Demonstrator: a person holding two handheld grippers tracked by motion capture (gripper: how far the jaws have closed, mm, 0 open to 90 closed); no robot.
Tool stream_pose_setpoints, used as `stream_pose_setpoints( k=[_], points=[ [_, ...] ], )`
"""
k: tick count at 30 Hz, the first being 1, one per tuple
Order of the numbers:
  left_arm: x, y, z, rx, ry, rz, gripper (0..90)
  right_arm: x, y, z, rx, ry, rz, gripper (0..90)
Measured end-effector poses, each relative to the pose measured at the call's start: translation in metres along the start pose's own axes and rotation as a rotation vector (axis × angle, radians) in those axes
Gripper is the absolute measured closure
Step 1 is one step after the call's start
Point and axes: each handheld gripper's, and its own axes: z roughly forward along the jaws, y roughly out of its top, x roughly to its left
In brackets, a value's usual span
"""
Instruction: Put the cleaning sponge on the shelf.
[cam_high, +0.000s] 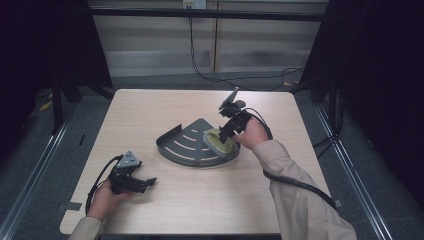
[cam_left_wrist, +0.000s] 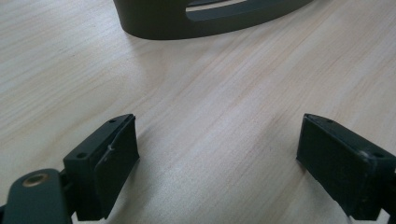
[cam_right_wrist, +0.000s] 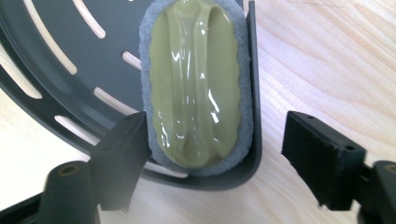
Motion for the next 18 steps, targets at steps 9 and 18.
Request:
stream_pose_setpoints(
  k=[9,18],
  points=[
    [0.0,0.0,0.0,-0.002,-0.002,-0.001,11.9,0.0,-0.01,-0.005,-0.004,0.002,-0.008,17.3],
    [0.0,0.0,0.0,-0.001,-0.002,-0.001,11.9,-0.001,-0.018,-0.015,-0.001,0.013,-0.029,15.2]
  ],
)
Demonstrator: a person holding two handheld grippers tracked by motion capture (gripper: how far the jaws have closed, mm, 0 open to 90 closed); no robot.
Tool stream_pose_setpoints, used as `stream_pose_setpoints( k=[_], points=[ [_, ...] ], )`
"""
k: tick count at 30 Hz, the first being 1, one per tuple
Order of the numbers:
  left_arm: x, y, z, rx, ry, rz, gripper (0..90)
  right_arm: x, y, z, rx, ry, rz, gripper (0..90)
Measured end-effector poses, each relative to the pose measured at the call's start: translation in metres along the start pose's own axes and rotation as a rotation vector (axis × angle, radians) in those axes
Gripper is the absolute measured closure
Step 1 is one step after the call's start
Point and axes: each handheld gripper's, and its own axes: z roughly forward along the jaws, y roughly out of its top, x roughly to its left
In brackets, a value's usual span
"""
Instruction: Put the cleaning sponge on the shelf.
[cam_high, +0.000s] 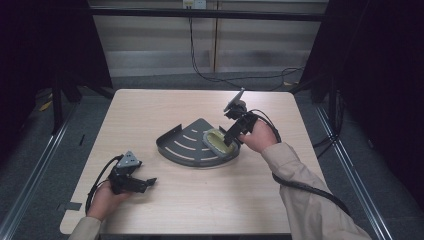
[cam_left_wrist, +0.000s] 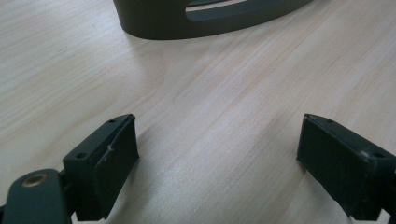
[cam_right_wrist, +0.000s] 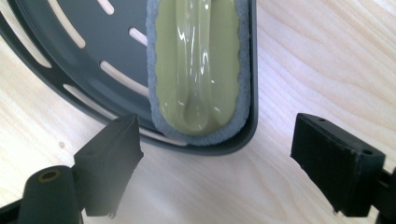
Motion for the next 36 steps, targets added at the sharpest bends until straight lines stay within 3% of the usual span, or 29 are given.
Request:
stream_pose_setpoints(
  k=[18,36],
  points=[
    [0.0,0.0,0.0,-0.001,0.0,0.001,11.9,-0.013,-0.022,-0.011,-0.01,-0.011,0.012,15.2],
    [0.0,0.0,0.0,0.0,-0.002,-0.005,11.9,-0.033,-0.053,-0.022,-0.045,0.033,0.031,15.3]
  ],
)
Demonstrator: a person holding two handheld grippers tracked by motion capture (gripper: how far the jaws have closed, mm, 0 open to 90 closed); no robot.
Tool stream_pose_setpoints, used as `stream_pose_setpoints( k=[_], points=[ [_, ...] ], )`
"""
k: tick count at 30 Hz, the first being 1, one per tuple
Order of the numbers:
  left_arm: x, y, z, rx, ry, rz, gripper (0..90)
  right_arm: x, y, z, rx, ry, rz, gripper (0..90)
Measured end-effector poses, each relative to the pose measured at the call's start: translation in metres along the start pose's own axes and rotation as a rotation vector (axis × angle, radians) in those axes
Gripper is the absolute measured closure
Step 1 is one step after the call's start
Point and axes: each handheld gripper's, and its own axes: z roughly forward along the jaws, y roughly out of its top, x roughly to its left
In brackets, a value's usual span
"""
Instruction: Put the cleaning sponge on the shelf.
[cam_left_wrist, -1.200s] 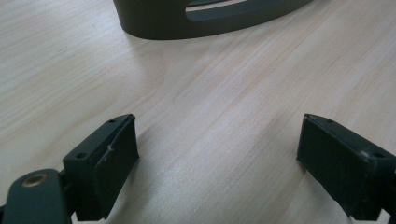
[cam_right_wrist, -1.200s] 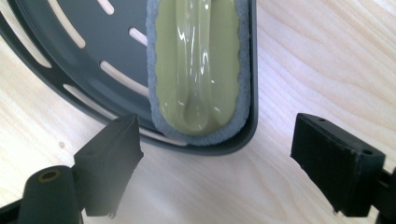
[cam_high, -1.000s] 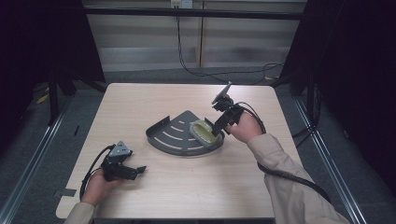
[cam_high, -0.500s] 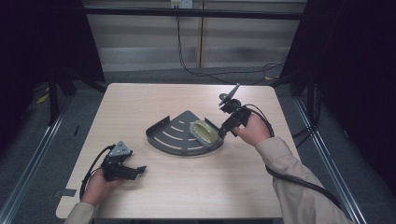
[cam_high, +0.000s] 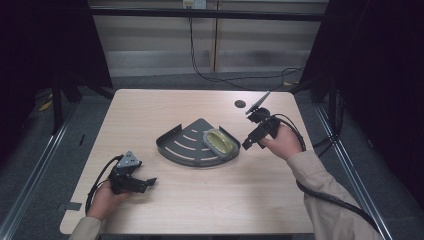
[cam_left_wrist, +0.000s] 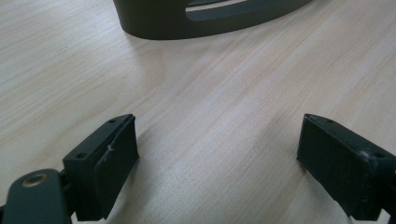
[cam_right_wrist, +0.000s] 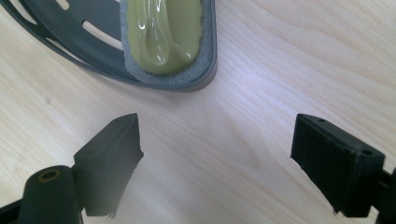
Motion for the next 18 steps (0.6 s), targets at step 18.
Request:
stream_pose_setpoints(
  k=[18],
  points=[
    [0.0,0.0,0.0,0.004,0.0,0.006,11.9,-0.007,-0.028,0.004,-0.005,0.014,-0.022,15.2]
  ],
)
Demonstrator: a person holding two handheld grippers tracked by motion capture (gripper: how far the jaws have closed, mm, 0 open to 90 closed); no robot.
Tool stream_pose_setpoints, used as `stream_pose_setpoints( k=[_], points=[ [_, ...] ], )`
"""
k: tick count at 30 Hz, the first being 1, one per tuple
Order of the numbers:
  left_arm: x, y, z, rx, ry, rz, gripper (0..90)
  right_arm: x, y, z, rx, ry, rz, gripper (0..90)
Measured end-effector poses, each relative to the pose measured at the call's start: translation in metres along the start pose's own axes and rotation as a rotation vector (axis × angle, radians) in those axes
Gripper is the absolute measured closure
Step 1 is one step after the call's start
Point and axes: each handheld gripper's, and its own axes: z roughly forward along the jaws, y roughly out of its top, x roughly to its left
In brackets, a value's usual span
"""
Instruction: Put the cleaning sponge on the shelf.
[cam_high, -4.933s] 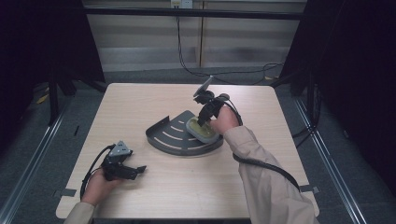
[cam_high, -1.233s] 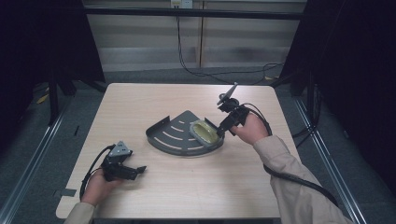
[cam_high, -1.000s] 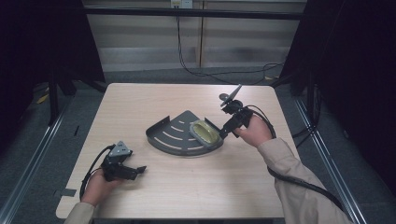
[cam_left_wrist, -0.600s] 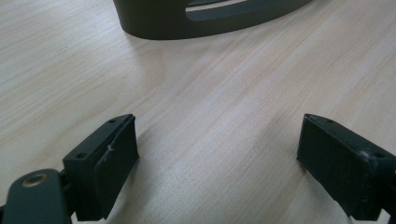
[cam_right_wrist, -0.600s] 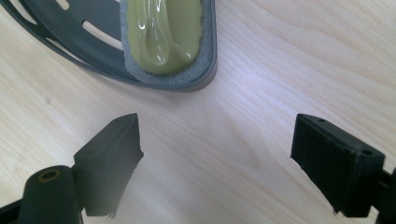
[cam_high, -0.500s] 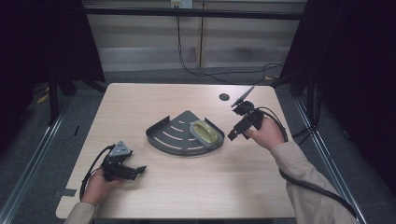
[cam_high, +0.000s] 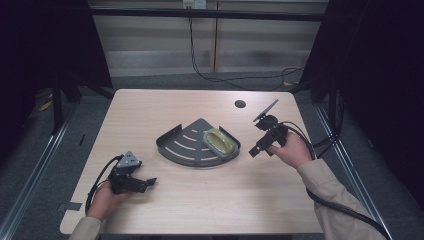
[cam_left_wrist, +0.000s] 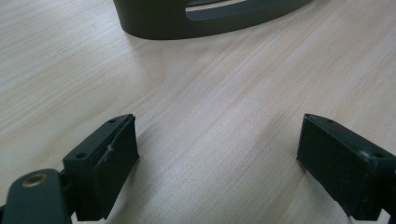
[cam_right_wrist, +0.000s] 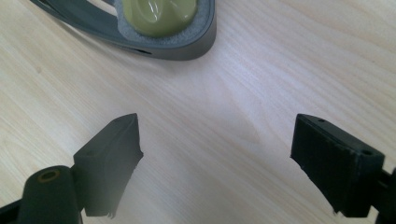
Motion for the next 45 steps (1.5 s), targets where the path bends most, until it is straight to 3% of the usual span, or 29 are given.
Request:
stream_pose_setpoints(
  k=[23,32,37,45],
  points=[
    [0.0,0.0,0.0,0.0,0.0,0.0,11.9,-0.006,-0.041,0.014,-0.005,0.012,-0.025,15.2],
    [0.0,0.0,0.0,0.0,0.0,0.0,11.9,-0.018,-0.064,0.014,-0.026,0.037,0.0,15.2],
    [0.0,0.0,0.0,0.002,0.002,0.001,11.9,-0.022,-0.075,0.015,-0.029,0.026,0.018,15.2],
    [0.0,0.0,0.0,0.002,0.001,-0.001,11.9,-0.022,-0.089,0.023,-0.024,0.011,0.004,15.2]
  ],
)
